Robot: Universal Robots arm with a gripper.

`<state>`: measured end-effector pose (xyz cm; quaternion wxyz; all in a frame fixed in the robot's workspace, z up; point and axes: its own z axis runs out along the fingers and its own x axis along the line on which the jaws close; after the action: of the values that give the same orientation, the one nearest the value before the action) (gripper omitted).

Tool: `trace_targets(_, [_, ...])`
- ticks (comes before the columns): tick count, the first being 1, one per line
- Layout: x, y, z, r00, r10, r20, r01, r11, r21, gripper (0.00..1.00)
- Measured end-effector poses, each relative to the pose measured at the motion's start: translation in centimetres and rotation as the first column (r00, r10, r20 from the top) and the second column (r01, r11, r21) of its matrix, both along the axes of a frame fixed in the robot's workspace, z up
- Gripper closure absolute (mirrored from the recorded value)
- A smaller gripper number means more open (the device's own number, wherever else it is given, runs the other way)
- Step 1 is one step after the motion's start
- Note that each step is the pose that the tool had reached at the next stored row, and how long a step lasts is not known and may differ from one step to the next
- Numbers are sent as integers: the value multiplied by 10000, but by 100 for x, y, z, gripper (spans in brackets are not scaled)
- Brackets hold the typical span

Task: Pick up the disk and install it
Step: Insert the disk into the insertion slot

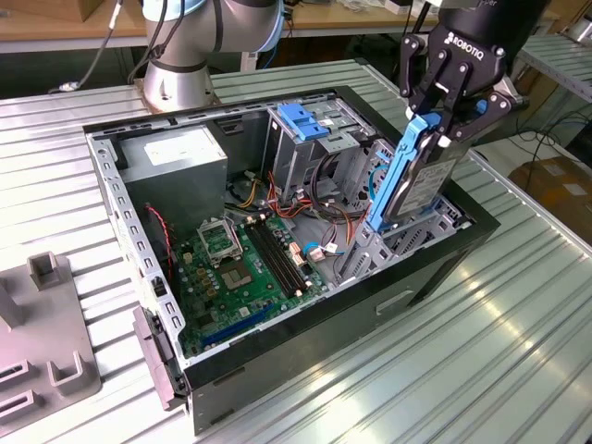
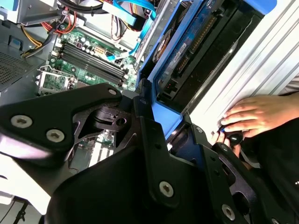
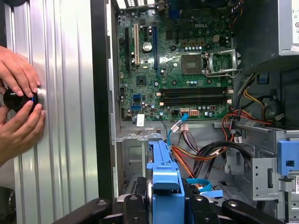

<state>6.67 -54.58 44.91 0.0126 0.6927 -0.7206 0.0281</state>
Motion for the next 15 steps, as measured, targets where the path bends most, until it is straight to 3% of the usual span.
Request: trace_targets(15, [0,2,-87,10000,-1,-1,1,10000,-2,63])
